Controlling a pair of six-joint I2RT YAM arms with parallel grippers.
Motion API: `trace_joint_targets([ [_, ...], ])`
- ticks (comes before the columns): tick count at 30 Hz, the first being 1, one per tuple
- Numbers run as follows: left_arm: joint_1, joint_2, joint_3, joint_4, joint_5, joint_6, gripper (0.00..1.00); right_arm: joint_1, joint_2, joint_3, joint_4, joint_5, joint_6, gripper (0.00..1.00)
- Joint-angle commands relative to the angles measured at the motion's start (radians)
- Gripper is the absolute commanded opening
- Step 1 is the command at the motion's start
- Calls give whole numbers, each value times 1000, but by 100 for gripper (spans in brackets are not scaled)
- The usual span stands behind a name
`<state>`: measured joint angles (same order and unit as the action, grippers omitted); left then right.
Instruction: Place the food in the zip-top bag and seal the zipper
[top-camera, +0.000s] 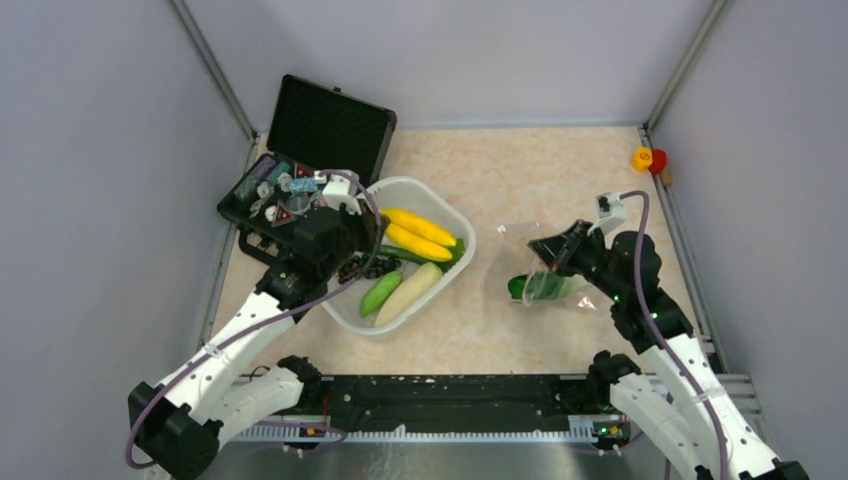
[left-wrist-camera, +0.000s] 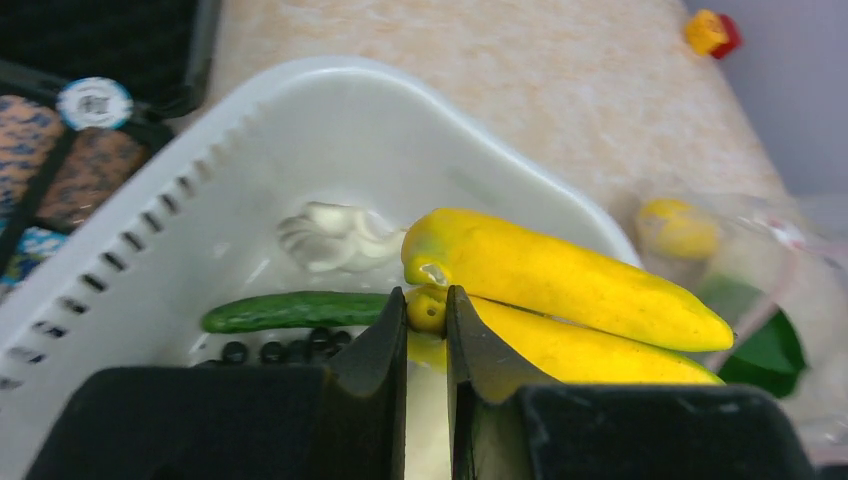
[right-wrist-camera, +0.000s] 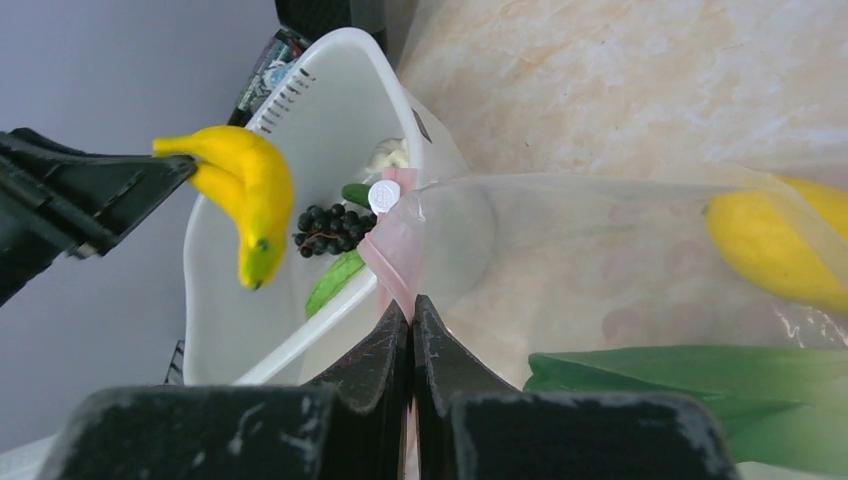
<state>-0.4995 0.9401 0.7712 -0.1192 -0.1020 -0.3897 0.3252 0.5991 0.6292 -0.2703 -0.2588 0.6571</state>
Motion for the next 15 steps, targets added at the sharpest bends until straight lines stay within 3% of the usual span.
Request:
trace_joint_targets([
  [1,-143,-40,100,-14,30,-57,0,54,32,72,38,103,-22,0],
  [10,-246,40,240,-146,-119,-133,0,179,91,116,58,249,-44,0],
  [15,-314,108,315,-247,-239,-200,0,295,94,115,86,423,-43,0],
])
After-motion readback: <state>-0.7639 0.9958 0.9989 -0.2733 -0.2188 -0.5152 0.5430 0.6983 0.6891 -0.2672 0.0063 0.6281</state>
